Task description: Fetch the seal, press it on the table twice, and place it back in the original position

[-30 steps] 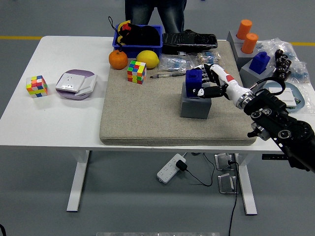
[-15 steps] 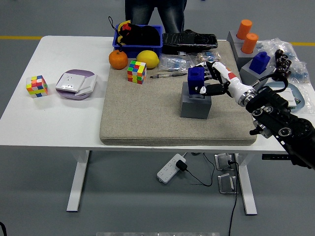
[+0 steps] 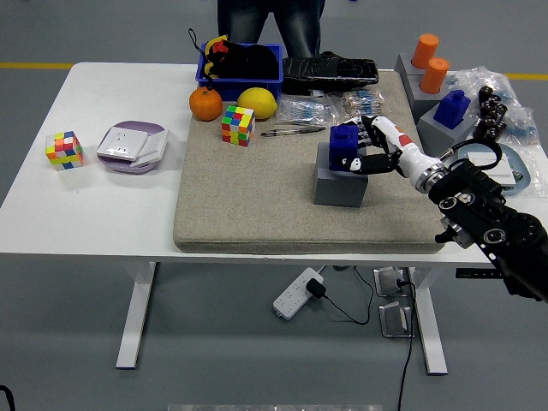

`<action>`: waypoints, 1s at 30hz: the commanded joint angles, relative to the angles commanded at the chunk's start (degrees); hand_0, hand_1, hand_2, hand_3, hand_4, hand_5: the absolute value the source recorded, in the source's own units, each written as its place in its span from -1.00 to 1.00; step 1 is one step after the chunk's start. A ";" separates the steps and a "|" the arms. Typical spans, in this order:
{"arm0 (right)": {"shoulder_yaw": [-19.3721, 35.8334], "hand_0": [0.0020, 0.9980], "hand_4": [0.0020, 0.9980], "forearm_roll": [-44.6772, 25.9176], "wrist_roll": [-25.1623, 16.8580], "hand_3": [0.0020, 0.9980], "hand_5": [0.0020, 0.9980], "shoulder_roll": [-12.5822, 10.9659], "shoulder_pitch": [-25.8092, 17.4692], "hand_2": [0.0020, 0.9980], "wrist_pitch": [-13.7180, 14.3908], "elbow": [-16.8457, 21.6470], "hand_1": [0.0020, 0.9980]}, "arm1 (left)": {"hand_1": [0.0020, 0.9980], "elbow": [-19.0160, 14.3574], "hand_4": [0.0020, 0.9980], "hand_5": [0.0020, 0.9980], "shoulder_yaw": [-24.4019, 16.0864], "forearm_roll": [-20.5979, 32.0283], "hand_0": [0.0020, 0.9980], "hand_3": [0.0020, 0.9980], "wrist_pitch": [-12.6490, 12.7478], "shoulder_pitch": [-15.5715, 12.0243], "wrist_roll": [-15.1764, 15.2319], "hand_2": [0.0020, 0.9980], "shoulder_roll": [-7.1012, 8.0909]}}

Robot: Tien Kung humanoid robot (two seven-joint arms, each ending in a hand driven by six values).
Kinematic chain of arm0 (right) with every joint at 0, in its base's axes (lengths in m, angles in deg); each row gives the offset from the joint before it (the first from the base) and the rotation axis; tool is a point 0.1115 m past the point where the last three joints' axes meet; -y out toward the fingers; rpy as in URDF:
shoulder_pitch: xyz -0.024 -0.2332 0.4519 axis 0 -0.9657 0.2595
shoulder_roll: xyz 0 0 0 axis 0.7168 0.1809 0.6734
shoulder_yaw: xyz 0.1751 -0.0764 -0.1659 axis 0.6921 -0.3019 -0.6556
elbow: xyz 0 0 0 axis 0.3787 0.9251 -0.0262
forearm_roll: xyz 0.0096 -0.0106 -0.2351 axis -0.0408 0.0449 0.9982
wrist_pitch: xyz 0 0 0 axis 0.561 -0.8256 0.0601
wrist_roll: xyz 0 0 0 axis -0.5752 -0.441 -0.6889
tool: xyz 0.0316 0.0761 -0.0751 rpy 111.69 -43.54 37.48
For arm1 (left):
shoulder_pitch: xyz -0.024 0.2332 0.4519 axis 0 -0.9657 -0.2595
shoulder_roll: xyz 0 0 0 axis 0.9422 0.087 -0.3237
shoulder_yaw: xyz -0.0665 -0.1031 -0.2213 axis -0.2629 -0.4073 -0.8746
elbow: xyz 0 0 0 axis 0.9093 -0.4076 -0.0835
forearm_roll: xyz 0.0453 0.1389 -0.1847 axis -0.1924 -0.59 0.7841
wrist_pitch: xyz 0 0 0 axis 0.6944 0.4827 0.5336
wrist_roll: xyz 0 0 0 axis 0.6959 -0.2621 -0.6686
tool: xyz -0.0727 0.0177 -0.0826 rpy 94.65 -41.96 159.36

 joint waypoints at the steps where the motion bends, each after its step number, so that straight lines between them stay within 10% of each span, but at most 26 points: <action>1: 0.04 0.17 0.27 -0.02 -0.05 -0.20 -1.00 0.08 -0.06 -0.20 0.03 -0.04 -0.18 | 0.58 0.01 0.43 -0.30 0.03 0.00 0.65 0.63 0.02 -0.03 -0.01 0.50 -0.02; 30: -0.31 0.28 0.31 -0.70 -0.15 0.08 -1.00 0.84 -0.35 0.09 1.21 -0.67 0.02 | 0.58 0.09 0.44 -0.30 0.08 0.09 0.65 0.63 0.15 -0.17 -0.38 0.50 -0.52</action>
